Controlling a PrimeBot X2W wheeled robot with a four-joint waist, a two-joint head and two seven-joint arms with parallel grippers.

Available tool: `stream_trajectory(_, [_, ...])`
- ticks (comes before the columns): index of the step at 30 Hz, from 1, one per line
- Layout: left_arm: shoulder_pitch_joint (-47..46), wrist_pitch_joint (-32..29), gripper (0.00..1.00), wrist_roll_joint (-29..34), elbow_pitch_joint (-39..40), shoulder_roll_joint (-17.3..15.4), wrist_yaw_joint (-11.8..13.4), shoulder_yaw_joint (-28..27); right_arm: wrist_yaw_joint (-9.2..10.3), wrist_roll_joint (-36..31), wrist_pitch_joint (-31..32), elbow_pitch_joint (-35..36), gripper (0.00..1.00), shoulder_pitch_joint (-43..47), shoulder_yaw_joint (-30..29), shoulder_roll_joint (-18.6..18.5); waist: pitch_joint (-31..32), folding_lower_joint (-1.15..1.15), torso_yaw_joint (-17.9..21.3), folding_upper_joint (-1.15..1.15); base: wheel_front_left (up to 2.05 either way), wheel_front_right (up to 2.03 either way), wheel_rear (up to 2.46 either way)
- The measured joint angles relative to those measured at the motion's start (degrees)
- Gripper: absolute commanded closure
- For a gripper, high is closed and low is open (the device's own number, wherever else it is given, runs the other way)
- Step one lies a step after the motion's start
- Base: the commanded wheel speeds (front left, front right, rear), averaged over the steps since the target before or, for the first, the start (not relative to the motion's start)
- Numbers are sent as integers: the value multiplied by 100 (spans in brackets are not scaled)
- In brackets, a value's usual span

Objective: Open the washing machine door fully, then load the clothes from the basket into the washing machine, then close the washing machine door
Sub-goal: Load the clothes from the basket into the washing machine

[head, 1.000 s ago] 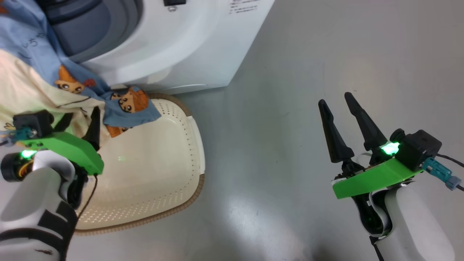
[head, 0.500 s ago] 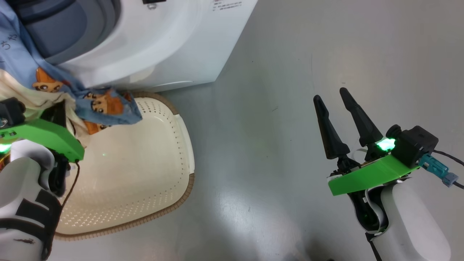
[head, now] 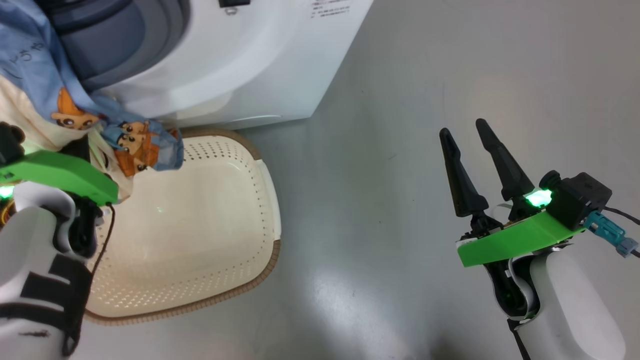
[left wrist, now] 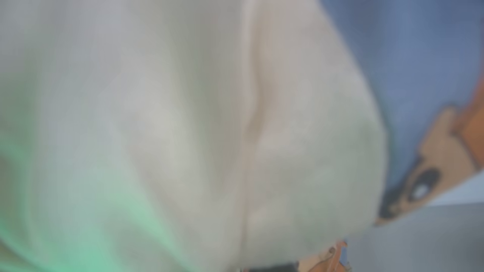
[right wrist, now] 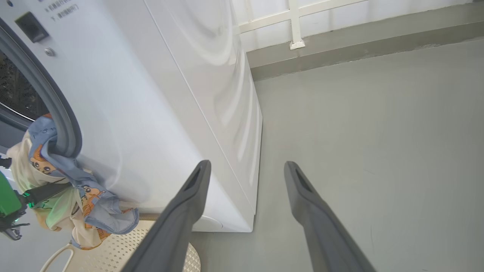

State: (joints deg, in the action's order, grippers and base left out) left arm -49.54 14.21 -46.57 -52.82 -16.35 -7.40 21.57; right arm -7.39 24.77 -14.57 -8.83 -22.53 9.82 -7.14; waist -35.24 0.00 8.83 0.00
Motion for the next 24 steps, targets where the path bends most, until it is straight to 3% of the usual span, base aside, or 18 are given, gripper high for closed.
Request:
stream_trajectory(6, [635, 26, 100, 598, 862, 192, 0, -865, 0, 0, 0, -5, 0, 12, -62, 0, 163, 0, -114, 0, 0, 0, 0])
stream_trajectory(14, [1160, 40, 100, 1321, 1860, 449, 0, -1604, 0, 0, 0, -8, 0, 30, -79, 8, 306, 0, -203, 0, 0, 0, 0])
stream_trajectory(24, [1138, 42, 100, 1864, 2685, 407, 0, -1913, 0, 3, 0, -13, 0, 154, -75, 23, 391, 0, -239, 0, 0, 0, 0])
